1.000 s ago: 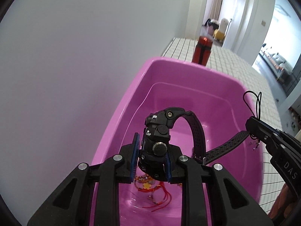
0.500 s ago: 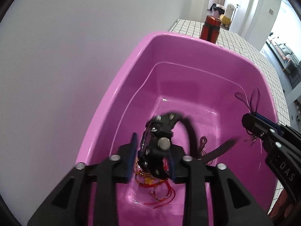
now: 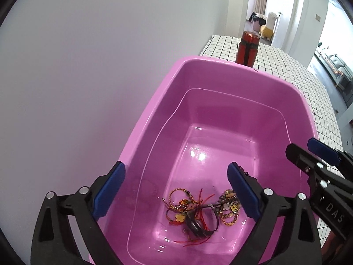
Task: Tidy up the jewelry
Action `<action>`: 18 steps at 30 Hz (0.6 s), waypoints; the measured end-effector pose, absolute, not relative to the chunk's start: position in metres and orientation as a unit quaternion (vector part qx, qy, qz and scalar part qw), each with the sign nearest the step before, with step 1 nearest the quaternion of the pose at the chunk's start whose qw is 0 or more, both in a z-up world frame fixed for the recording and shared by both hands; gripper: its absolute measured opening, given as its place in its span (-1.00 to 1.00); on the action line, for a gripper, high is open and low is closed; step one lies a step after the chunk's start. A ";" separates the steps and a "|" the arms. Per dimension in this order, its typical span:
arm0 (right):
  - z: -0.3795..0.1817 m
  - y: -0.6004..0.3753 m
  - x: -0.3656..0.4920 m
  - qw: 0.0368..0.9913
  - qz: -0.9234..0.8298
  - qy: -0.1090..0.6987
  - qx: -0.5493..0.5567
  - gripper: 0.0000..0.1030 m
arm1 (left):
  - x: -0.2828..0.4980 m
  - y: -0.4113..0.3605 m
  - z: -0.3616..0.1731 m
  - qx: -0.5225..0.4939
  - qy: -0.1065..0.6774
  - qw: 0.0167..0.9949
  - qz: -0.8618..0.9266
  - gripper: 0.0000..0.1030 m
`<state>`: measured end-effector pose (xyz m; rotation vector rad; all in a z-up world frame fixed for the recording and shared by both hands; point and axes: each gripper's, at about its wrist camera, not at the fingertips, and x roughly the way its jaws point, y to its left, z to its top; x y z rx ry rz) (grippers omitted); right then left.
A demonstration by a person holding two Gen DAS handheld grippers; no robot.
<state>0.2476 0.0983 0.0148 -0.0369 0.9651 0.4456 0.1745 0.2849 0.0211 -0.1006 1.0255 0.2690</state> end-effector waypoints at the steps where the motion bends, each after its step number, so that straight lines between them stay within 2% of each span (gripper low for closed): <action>1: 0.016 0.099 0.247 0.861 0.213 0.462 -0.018 0.10 | 0.174 0.285 0.022 -0.049 0.489 0.861 0.128 0.82; 8: 0.016 0.098 0.242 0.847 0.209 0.489 -0.016 0.23 | 0.166 0.286 0.030 -0.054 0.493 0.858 0.135 0.88; 18: 0.023 0.100 0.224 0.828 0.193 0.523 -0.055 0.27 | 0.150 0.285 0.036 -0.060 0.505 0.850 0.136 0.88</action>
